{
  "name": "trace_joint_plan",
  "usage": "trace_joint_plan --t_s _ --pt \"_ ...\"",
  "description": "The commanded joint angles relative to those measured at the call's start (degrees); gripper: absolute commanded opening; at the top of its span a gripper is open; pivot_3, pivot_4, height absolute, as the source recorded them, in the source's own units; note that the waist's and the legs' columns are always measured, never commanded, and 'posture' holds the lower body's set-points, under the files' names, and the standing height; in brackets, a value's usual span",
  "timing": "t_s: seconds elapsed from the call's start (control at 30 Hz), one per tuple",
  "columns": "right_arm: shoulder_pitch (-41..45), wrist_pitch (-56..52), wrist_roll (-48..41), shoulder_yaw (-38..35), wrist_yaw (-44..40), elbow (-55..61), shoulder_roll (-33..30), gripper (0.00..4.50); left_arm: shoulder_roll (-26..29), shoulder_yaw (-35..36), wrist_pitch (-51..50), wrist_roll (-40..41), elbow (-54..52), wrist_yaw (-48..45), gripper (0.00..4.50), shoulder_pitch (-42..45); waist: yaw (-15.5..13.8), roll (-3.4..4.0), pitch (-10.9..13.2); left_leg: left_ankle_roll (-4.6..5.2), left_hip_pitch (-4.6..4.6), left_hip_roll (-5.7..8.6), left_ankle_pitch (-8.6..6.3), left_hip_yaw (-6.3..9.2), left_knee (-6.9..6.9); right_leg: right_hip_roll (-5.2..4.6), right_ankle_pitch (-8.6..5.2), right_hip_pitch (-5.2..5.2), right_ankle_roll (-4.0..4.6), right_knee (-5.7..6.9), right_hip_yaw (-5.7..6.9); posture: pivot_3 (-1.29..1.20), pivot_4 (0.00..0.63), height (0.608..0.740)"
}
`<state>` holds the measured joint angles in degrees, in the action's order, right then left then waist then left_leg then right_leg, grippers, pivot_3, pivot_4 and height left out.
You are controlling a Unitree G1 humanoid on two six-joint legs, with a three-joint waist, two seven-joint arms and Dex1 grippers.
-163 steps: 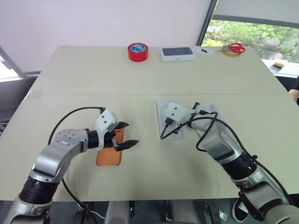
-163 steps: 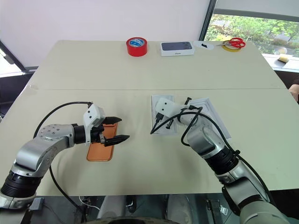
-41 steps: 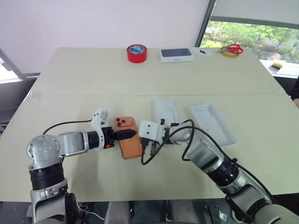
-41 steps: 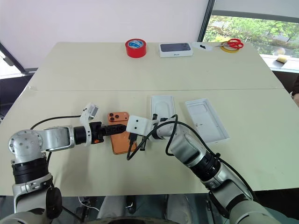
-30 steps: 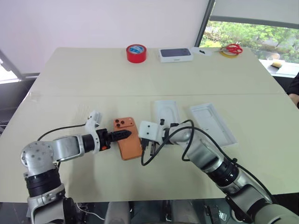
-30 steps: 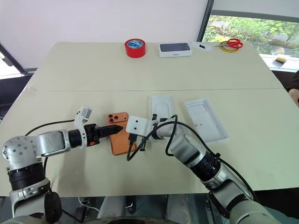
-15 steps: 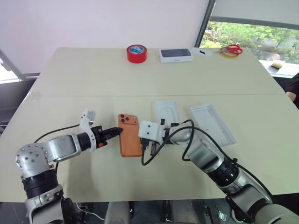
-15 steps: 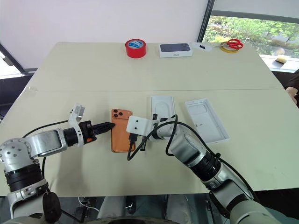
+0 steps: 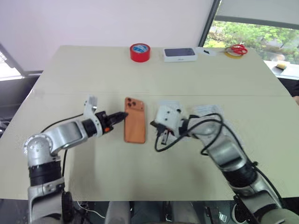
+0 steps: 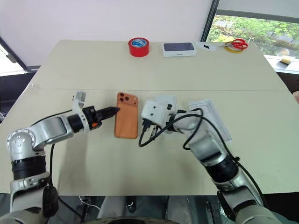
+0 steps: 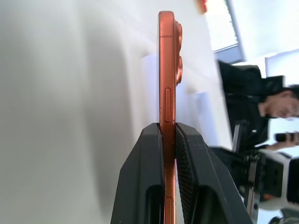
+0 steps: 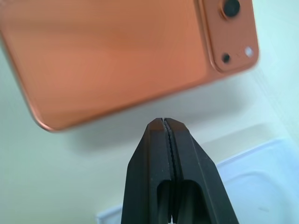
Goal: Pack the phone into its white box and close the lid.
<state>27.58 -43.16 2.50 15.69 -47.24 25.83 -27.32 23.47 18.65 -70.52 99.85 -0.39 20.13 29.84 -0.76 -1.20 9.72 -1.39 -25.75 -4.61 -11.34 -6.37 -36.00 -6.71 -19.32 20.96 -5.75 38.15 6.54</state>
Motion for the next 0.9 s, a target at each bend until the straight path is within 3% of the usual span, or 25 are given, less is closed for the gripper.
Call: trace_joint_plan --t_s 0.03,0.23,0.37,0.6,0.9 --pt "-2.85 -0.13 -4.6 -10.02 1.26 4.67 -1.67 0.0 -3.32 -3.79 3.77 -1.19 1.35 -2.03 0.2 4.2 -0.15 -0.02 0.01 0.0 -0.03 0.01 0.0 0.0 -0.01 0.0 0.0 -0.01 0.0 -0.03 0.0 0.0 0.15 0.73" --pt "-12.14 -4.42 -17.38 -27.92 -2.11 9.47 -5.67 0.0 -11.22 -9.54 8.02 -12.48 8.49 -7.07 0.2 9.79 -0.22 -0.09 0.06 -0.15 -0.11 0.07 0.1 -0.04 -0.01 0.0 0.0 -0.02 -0.03 -0.11 0.02 0.0 0.15 0.73" --pt "-17.14 -6.72 -23.26 -34.79 -2.09 12.49 -7.57 0.0 -14.45 -11.77 8.54 -19.15 11.78 -10.82 0.2 11.55 0.14 -0.08 0.08 -0.15 -0.1 0.02 0.1 -0.04 0.08 0.06 0.0 0.06 -0.03 -0.11 0.01 0.0 0.15 0.73" --pt "-24.29 -5.5 -25.76 -37.7 0.84 14.21 -10.51 0.0 -18.62 -12.5 9.32 -28.42 15.41 -15.17 0.2 12.66 0.01 -0.1 0.12 0.04 -0.15 0.01 -0.01 -0.02 0.02 0.08 0.0 0.09 -0.03 -0.11 0.01 0.0 0.15 0.73" --pt "-25.92 -3.5 -26.79 -36.32 3.63 13.8 -11.87 0.0 -21.96 -10.97 6.95 -32.77 14.93 -16.16 0.2 11.61 -0.09 -0.1 0.12 0.06 -0.17 0.01 -0.02 0.04 -0.01 0.08 0.0 0.06 -0.03 -0.11 0.03 0.0 0.15 0.73"
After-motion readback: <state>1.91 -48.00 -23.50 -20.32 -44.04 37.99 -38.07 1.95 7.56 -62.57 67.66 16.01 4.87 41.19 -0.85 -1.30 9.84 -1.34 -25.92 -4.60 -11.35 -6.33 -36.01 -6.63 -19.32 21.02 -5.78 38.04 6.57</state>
